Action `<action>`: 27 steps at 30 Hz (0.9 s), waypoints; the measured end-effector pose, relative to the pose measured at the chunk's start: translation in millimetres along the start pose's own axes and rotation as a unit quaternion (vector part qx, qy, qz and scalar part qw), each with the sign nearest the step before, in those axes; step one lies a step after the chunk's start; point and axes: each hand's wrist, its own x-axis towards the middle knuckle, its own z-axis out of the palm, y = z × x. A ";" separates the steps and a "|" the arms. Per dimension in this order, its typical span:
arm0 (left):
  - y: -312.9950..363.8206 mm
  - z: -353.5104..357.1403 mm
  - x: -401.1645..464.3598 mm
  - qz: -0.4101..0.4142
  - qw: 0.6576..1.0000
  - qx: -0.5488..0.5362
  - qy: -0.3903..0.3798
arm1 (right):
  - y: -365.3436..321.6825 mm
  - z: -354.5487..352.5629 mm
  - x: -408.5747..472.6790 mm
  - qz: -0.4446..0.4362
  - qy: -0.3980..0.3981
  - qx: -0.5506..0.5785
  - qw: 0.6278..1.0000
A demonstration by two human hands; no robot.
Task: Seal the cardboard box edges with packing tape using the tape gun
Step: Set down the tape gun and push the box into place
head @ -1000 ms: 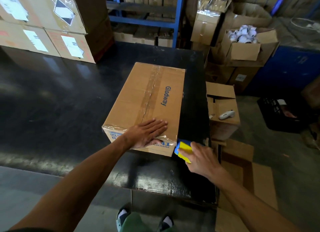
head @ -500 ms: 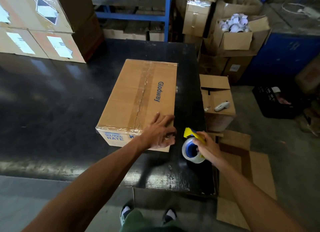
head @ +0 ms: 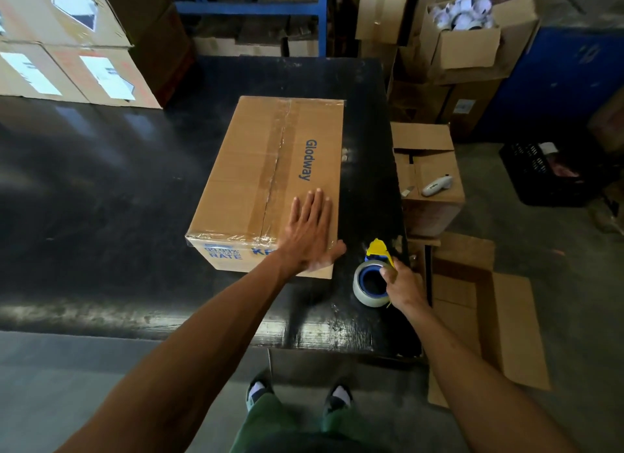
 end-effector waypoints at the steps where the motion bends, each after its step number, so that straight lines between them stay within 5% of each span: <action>1: -0.2 -0.2 0.1 0.001 1.000 0.001 -0.006 | -4.8 -4.0 -1.0 0.005 -0.002 -0.009 1.000; 7: -24.9 -18.5 1.5 -0.002 0.994 -0.108 -0.004 | -74.8 -32.9 -9.1 -0.051 0.031 0.064 0.996; 11: -86.7 -34.5 5.5 -0.053 0.998 -0.043 0.003 | -135.4 -29.2 -26.0 -0.130 0.026 0.093 0.987; 22: -165.4 -24.0 7.5 -0.097 0.994 -0.042 -0.030 | -193.7 39.0 -29.6 -0.156 0.082 -0.207 0.962; 27: -137.2 -18.9 4.4 -0.218 0.971 -0.094 -0.009 | -194.5 2.5 18.4 -0.224 0.029 -0.297 0.928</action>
